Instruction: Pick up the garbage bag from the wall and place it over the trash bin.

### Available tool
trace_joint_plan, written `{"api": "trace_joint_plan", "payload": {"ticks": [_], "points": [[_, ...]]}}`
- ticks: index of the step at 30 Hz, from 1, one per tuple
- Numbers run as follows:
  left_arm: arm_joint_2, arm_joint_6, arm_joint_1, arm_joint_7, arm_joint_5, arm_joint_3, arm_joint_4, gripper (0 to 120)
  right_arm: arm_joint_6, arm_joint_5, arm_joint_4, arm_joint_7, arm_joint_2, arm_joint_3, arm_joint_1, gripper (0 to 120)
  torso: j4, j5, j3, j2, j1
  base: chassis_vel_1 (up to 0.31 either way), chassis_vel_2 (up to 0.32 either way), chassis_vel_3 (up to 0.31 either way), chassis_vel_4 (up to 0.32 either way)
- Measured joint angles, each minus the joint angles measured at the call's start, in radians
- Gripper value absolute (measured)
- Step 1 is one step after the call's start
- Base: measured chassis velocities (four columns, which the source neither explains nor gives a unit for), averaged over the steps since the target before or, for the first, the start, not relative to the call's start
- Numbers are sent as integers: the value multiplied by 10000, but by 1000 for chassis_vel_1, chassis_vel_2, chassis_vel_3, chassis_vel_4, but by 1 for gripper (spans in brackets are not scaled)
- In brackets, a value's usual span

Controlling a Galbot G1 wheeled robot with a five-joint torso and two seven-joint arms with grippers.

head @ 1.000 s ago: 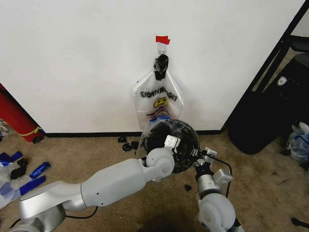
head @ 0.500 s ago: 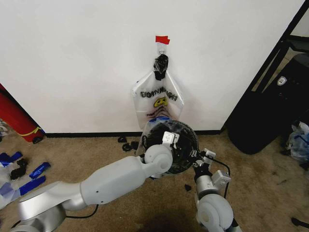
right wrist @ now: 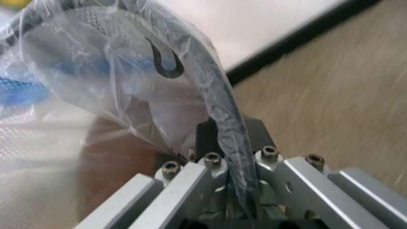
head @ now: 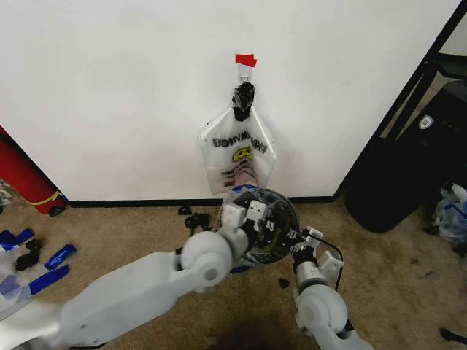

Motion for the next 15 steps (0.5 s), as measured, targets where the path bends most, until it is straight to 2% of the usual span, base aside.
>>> {"api": "trace_joint_plan", "payload": {"ticks": [2, 3, 4, 5, 6, 9, 10, 11, 13, 14, 15], "points": [[500, -352, 1428, 499, 694, -1963, -375, 0, -836, 940, 72, 169, -139, 1, 137, 0, 3, 4, -1, 1, 0, 0, 0, 0, 0], [500, -352, 1428, 499, 694, -1963, -375, 0, -836, 940, 72, 169, -139, 1, 137, 0, 3, 4, -1, 1, 0, 0, 0, 0, 0], [666, -599, 2266, 806, 1103, -2889, -446, 0, -1116, 1188, 76, 233, -216, -7, 210, 0, 6, 1, 0, 0, 0, 0, 0, 0, 0], [737, -770, 2746, 953, 1346, -3390, -467, 0, -1283, 1373, 76, 290, -259, -14, 268, 0, 6, -4, 0, 0, 0, 0, 0, 0, 0], [737, -770, 2746, 953, 1346, -3390, -467, 0, -1283, 1373, 76, 290, -259, -14, 268, 0, 6, -4, 0, 0, 0, 0, 0, 0, 0], [773, -1909, 5122, 1462, 2865, -5442, -554, 0, -1891, 2087, 35, 513, -349, -20, 548, 0, 0, 2, 0, 0, 0, 0, 0, 0, 0], [773, -1909, 5122, 1462, 2865, -5442, -554, 0, -1891, 2087, 35, 513, -349, -20, 548, 0, 0, 2, 0, 0, 0, 0, 0, 0, 0], [599, -2444, 5987, 1667, 3469, -6089, -590, 0, -1960, 2161, -10, 533, -361, -23, 610, 0, 2, -2, 0, 0, 0, 0, 0, 0, 0], [-238, -3729, 7933, 2237, 4978, -7319, -713, 0, -2108, 2361, -61, 529, -412, -23, 721, 0, 6, 0, -1, 1, -1, 0, 0, 0, 0], [-238, -3729, 7933, 2237, 4978, -7319, -713, 0, -2108, 2361, -61, 529, -412, -23, 721, 0, 6, 0, -1, 1, -1, 0, 0, 0, 0], [-574, -4215, 8516, 2484, 5461, -7631, -701, 0, -2133, 2389, -100, 493, -447, -39, 753, 0, 5, -1, -1, 0, -1, 0, 0, 0, 0]]}}
